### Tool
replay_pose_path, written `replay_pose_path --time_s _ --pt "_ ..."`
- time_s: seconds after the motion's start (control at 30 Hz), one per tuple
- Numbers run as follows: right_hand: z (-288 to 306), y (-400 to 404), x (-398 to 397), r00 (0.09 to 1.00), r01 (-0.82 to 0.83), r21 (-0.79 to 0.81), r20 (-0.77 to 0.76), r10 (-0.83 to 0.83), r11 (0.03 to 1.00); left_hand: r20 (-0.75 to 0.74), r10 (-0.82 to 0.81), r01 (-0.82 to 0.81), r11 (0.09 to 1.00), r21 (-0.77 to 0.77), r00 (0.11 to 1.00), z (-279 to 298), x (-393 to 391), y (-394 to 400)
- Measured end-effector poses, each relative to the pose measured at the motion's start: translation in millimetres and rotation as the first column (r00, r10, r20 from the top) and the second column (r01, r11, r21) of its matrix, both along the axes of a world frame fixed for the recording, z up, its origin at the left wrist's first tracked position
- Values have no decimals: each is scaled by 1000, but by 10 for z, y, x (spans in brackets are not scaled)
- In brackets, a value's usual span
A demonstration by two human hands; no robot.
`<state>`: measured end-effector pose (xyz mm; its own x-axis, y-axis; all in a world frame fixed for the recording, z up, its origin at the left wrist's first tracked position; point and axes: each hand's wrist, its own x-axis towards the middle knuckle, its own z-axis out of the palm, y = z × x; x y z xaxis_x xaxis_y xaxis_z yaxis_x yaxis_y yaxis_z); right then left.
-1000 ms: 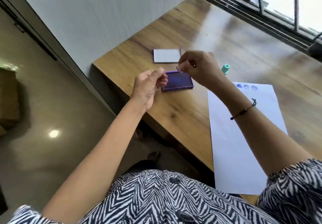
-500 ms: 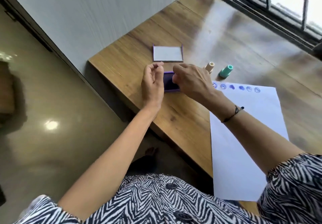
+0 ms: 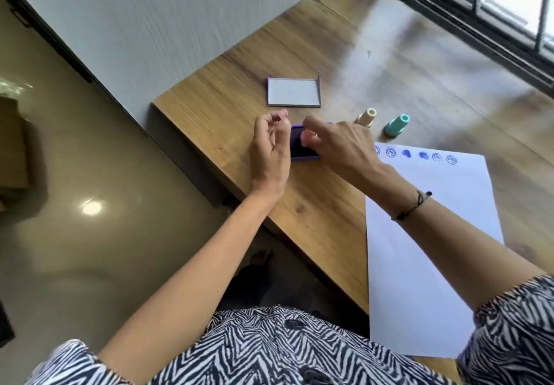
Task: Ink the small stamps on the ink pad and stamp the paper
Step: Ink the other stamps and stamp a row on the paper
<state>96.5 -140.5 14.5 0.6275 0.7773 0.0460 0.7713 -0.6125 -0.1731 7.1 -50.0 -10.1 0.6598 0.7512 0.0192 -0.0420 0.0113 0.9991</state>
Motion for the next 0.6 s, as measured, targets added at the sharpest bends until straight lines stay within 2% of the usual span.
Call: replay_pose_path --time_s 0.17,0.3,0.4,0.6 --pt "93 6 -44 999 50 -52 -10 -51 997 -13 -11 11 1000 22 1000 13 -6 -12" --pt "242 88 -9 998 28 -119 -46 -34 992 -18 -20 20 999 37 1000 13 -13 -13" --pt "323 127 -25 987 39 -37 -156 -44 999 -20 -27 28 998 48 999 14 -12 -13" --pt "273 57 -66 994 51 73 -102 -43 996 -24 -32 33 997 72 999 -6 -9 -19"
